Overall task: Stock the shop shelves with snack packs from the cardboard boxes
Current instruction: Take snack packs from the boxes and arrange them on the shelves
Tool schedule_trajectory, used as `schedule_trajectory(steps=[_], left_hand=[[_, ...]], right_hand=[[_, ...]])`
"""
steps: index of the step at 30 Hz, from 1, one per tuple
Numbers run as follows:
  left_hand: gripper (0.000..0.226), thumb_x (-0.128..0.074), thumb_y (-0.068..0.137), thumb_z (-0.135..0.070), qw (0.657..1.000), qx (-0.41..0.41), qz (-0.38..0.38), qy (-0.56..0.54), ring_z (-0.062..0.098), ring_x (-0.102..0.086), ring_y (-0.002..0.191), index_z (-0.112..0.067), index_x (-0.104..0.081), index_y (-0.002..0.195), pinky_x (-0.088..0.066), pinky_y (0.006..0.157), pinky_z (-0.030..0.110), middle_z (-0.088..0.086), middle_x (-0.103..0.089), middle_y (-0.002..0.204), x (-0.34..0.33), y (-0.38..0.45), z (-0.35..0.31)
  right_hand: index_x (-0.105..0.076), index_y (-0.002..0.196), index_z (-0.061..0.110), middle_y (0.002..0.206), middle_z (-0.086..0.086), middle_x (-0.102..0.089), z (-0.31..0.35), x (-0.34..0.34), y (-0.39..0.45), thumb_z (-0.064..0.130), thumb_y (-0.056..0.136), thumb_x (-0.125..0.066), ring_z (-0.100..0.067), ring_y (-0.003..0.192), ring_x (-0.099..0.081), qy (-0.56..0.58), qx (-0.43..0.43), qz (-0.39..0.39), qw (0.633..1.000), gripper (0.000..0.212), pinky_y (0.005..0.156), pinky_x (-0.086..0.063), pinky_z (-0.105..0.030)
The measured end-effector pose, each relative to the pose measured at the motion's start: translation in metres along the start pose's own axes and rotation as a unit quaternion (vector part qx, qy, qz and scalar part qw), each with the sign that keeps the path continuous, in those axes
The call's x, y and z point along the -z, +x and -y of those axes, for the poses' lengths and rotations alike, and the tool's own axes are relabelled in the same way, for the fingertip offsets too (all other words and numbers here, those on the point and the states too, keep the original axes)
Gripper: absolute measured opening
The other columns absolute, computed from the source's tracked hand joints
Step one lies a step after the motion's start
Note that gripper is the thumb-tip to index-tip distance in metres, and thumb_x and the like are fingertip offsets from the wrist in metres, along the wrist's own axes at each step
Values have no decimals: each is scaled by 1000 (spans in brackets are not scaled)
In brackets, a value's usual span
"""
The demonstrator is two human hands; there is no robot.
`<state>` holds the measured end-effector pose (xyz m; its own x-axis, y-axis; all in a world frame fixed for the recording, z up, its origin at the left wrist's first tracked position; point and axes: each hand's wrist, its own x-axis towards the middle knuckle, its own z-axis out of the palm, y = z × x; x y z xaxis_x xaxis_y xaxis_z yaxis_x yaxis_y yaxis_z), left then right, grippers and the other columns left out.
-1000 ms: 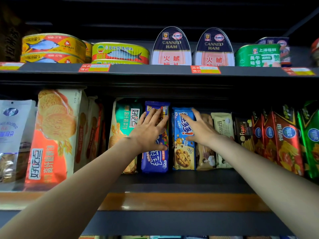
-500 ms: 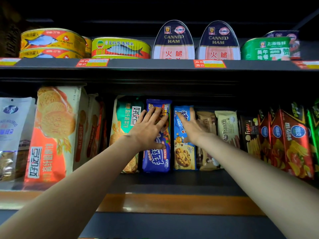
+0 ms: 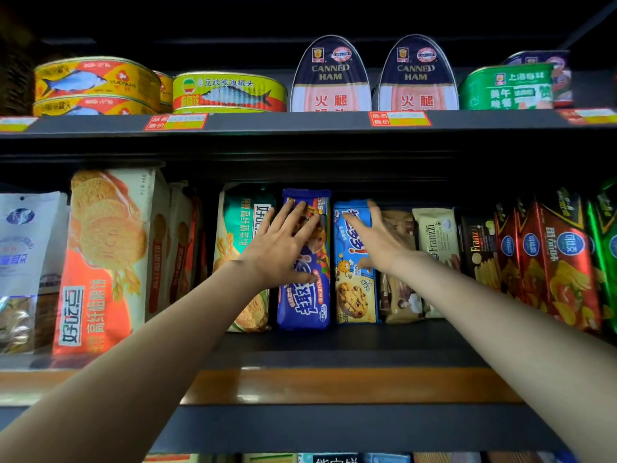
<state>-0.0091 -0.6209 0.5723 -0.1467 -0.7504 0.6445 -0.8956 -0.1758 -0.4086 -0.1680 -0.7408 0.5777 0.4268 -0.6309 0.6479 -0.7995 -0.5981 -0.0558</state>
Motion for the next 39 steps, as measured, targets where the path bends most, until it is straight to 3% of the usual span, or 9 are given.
schedule_trajectory(steps=[4,7,13,16,19,23,26,30,39], left_hand=[[104,-52,80,-64,1000,0,4,0,26,19,143,-18,12,148,12,114,40,10,17,155,1,-4,0],[102,-53,81,-62,1000,-7,6,-10,24,14,144,-18,10,148,11,114,39,9,15,156,5,-8,-2],[71,-51,91,-37,997,-38,-34,-61,21,-29,138,-15,-12,147,-5,116,32,6,-24,151,15,-27,-4],[61,-49,92,-33,998,-48,-27,-39,23,-36,131,-17,-21,144,-10,115,32,4,-35,143,19,-34,-6],[57,-46,93,-32,998,-59,-26,-23,23,-35,132,-18,-27,144,-11,115,34,3,-35,143,19,-30,-15],[56,-37,92,-32,991,-126,-35,13,27,-34,133,-16,-29,144,-18,113,38,7,-32,147,19,-13,-43],[55,-35,97,-31,980,-166,30,102,22,-18,141,-25,-16,148,-11,116,38,1,-14,155,20,13,-70],[57,-32,98,-19,944,-233,109,205,25,-1,145,-41,-10,146,-1,116,44,6,2,158,8,47,-106],[59,-41,96,-35,904,-231,180,311,35,1,143,-47,-10,144,3,115,50,15,2,156,-18,64,-127]], right_hand=[[-6,148,38,156,-5,14,-3,6,-9,14,80,-72,-44,134,-29,-35,-2,-1,999,98,107,-33,-54],[-7,150,32,156,-10,6,-3,14,-20,15,81,-71,-38,140,-20,-39,15,23,999,95,115,-15,-54],[-14,150,27,153,-4,-16,-9,42,-61,2,85,-62,-25,133,-34,14,93,20,995,84,106,-37,-34],[-22,148,25,149,-1,-24,-22,55,-76,-4,86,-57,-20,126,-40,-16,95,18,995,77,100,-43,-30],[-36,143,20,153,-3,-19,-44,57,-78,-8,86,-48,-25,137,-24,-115,73,45,990,65,109,-35,-38],[-33,145,22,154,-8,-16,-70,56,-72,-16,82,-38,-33,140,-15,-243,79,93,962,75,112,-26,-48],[-33,146,22,152,-8,-20,-88,58,-61,-15,83,-37,-31,138,-17,-271,106,99,952,73,111,-27,-48],[-29,146,32,158,-6,2,-107,55,-45,-15,84,-38,-31,143,1,-308,180,93,930,78,114,-11,-50],[-20,148,39,157,-11,12,-133,34,-24,-17,80,-35,-32,143,15,-269,217,68,936,89,114,6,-50]])
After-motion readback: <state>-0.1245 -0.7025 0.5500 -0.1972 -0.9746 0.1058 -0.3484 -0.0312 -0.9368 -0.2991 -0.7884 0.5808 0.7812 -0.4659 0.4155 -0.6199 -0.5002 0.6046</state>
